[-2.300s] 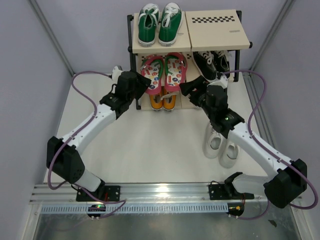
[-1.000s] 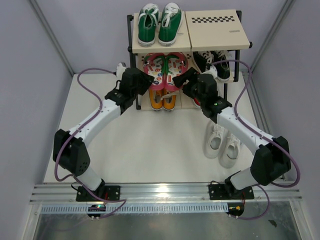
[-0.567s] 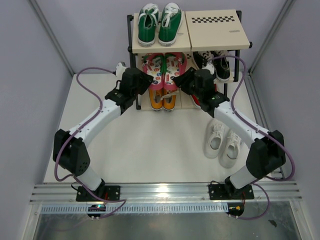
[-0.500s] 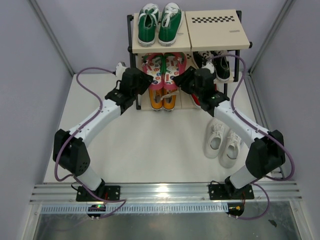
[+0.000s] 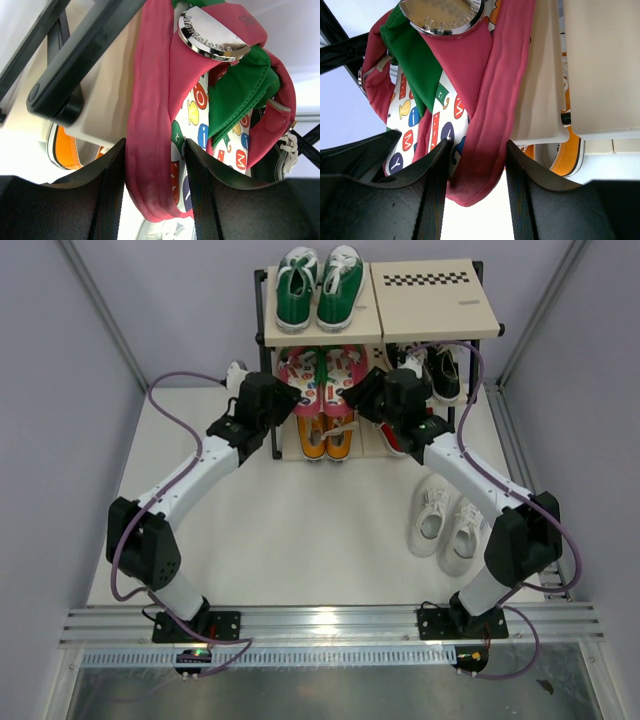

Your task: Place and organize the shoes onto the shoe shelf

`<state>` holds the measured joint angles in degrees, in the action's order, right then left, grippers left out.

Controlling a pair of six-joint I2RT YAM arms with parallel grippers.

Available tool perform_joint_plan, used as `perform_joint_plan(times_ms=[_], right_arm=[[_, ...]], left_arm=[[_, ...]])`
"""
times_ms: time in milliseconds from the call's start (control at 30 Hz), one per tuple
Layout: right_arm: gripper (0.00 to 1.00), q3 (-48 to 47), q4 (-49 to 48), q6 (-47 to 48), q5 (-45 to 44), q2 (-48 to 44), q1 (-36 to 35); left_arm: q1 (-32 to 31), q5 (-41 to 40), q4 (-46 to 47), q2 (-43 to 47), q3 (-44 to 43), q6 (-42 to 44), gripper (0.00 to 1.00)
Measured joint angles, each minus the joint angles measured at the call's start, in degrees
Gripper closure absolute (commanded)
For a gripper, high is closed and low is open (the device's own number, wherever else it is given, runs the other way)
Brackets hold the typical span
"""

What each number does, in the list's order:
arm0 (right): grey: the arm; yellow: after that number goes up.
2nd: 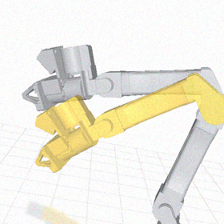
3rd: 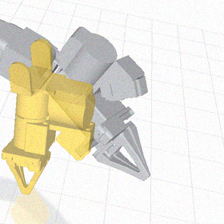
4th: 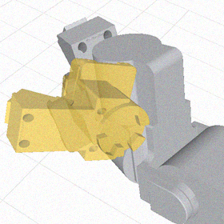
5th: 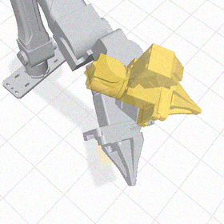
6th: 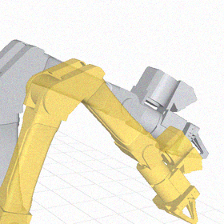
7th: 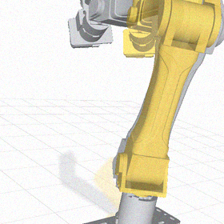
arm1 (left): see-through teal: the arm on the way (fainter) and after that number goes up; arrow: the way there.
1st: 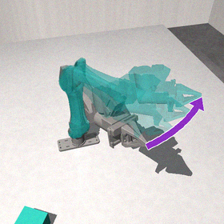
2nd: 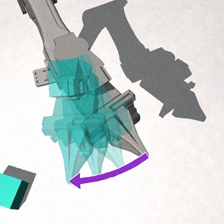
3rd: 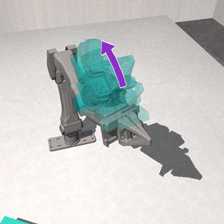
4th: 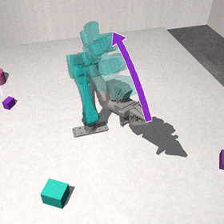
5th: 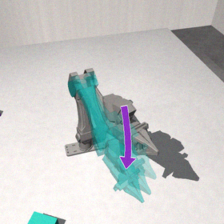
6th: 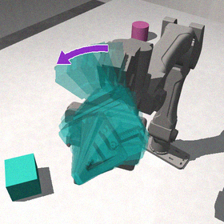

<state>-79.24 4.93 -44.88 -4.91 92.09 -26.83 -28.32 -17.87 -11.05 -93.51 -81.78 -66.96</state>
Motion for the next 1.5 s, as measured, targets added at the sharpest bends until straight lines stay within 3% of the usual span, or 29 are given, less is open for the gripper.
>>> perform_joint_plan(times_ms=[300,467,567,600,700,767,867,900,1000,1100,1367,1500], right_arm=[[0.57,-2.2,0.6,0.8,0.6,1.8,0.1],[0.35,-2.2,0.7,1.0,0.6,1.8,0.1],[0.29,-2.2,1.9,1.9,0.7,1.9,0.0],[0.29,-2.2,2.1,2.1,0.7,1.9,0.0],[0.28,-2.2,2.3,2.5,0.8,1.9,0.0],[0.28,-2.2,2.4,2.5,0.8,1.9,0.1],[0.28,-2.2,2.4,2.5,0.8,1.9,0.0],[0.29,-2.2,2.4,2.5,0.8,1.9,0.0],[0.29,-2.2,2.4,2.5,0.7,1.9,0.0],[0.31,-2.2,2.5,2.5,0.6,1.9,0.0],[0.47,-2.2,2.5,1.9,0.3,1.7,0.0],[0.49,-2.2,2.4,1.5,0.2,1.7,0.0]], left_arm=[[1.4,1.1,0.8,-2.9,-2.6,1.0,0.85],[1.4,1.4,1.2,-3.1,-2.7,1.5,0.76],[1.4,1.5,1.2,-3.1,-2.7,1.7,0.66],[1.4,1.4,1.2,-3.1,-2.7,1.7,0.57],[1.4,1.5,1.2,-3.1,-2.7,2.1,0.43],[1.4,1.7,1.3,-3.0,-2.7,2.9,0.40],[1.4,2.3,1.2,-2.3,-2.7,3.8,0.26],[1.4,2.5,1.1,-1.9,-2.7,4.2,0.18],[1.4,3.0,0.4,-0.4,-2.2,5.0,0.08],[1.4,3.1,-1.1,1.1,-1.8,5.7,0.07],[1.4,2.9,-3.7,3.0,0.8,5.9,0.15],[1.4,2.6,-4.4,4.2,2.9,5.9,0.16]])
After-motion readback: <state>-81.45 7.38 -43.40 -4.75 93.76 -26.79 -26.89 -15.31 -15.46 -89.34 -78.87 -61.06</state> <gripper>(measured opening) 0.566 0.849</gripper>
